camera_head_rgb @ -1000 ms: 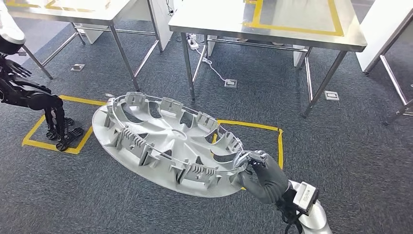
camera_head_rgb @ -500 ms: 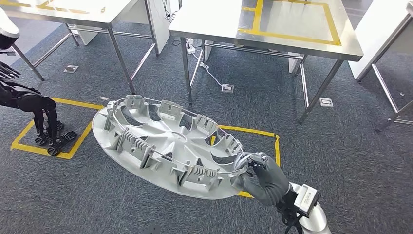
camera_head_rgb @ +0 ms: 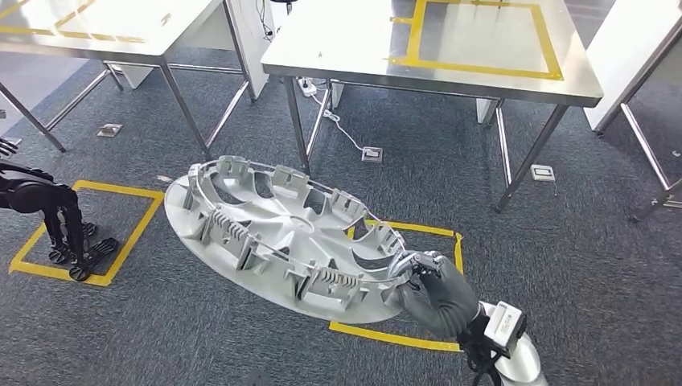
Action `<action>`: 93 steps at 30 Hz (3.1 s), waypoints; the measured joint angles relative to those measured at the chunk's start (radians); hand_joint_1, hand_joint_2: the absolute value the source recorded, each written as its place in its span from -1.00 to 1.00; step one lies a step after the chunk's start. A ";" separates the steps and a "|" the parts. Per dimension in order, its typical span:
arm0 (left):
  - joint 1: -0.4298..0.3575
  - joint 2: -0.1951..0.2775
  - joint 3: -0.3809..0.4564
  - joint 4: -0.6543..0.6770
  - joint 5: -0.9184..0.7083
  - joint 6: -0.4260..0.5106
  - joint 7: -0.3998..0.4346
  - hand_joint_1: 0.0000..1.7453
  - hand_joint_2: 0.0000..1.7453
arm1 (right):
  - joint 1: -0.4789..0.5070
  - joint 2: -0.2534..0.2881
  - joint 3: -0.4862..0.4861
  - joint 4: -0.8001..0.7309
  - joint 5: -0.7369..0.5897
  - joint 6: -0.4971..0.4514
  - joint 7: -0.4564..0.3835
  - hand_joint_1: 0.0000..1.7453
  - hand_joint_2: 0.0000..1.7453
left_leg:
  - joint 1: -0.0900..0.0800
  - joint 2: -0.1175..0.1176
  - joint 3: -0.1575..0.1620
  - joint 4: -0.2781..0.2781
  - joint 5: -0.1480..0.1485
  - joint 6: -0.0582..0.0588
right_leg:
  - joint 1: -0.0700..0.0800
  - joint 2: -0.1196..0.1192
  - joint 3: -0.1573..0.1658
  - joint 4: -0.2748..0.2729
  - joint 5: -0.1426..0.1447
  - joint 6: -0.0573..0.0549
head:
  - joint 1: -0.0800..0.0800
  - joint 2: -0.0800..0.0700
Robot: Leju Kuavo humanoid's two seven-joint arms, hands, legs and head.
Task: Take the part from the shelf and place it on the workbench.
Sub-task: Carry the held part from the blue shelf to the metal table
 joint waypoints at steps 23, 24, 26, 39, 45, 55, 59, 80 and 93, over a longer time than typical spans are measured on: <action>0.008 0.001 0.008 0.008 -0.014 0.016 0.005 -1.00 1.00 | -0.009 0.005 -0.004 0.009 -0.010 0.015 -0.002 1.00 1.00 | -0.017 0.031 -0.088 -0.177 0.107 0.056 | 0.005 -0.041 -0.034 0.073 -0.033 0.049 | 0.001 0.000; 0.008 0.001 0.008 0.008 -0.016 0.016 0.006 -1.00 1.00 | -0.012 0.005 -0.003 0.009 -0.011 0.015 -0.002 1.00 1.00 | -0.019 0.037 -0.082 -0.175 0.101 0.050 | 0.008 -0.055 -0.027 0.037 -0.014 0.043 | 0.001 0.000; 0.008 0.000 0.008 0.008 -0.020 0.018 0.008 -1.00 1.00 | -0.015 0.004 -0.004 0.009 -0.014 0.015 -0.004 1.00 1.00 | -0.020 0.055 -0.074 -0.176 0.093 0.038 | 0.012 -0.047 -0.026 0.020 -0.011 0.026 | -0.001 0.000; 0.003 0.000 0.008 0.006 -0.037 0.020 0.009 -1.00 1.00 | -0.023 0.004 -0.004 0.012 -0.021 0.014 -0.009 1.00 1.00 | -0.001 -0.057 -0.059 -0.154 0.070 0.012 | 0.000 0.090 -0.008 0.012 -0.004 0.018 | -0.014 0.000; -0.004 -0.003 0.008 0.006 -0.038 0.021 0.001 -1.00 1.00 | -0.028 0.004 -0.004 0.012 -0.023 0.011 -0.010 1.00 1.00 | -0.002 -0.066 -0.046 -0.183 0.072 0.027 | -0.001 0.101 -0.006 0.002 -0.002 0.022 | -0.014 0.000; -0.006 -0.004 0.009 0.006 -0.024 0.000 0.014 -1.00 1.00 | -0.030 0.004 -0.005 0.012 -0.024 0.007 -0.007 1.00 1.00 | -0.012 -0.064 -0.047 -0.183 0.062 0.057 | -0.010 0.100 0.004 -0.014 0.009 0.066 | -0.014 0.000; -0.006 -0.002 0.009 0.006 -0.024 -0.004 0.014 -1.00 1.00 | -0.035 0.004 -0.005 0.013 -0.024 0.004 0.001 1.00 1.00 | -0.008 -0.051 -0.017 -0.197 0.044 0.080 | -0.008 0.054 -0.036 0.074 -0.012 0.071 | -0.011 0.000; 0.009 0.002 0.019 0.009 -0.029 0.019 0.017 -1.00 1.00 | -0.025 0.007 -0.005 0.028 -0.032 0.002 0.005 1.00 1.00 | 0.006 -0.007 -0.143 0.049 -0.074 -0.006 | -0.013 0.013 0.005 0.008 -0.009 0.011 | -0.014 0.000; 0.009 -0.002 0.021 0.009 -0.037 0.025 0.022 -1.00 1.00 | -0.014 0.007 -0.006 0.027 -0.036 -0.002 0.003 1.00 1.00 | -0.003 -0.008 -0.071 -0.188 0.093 0.056 | -0.009 0.011 -0.091 0.253 -0.161 0.066 | -0.010 0.000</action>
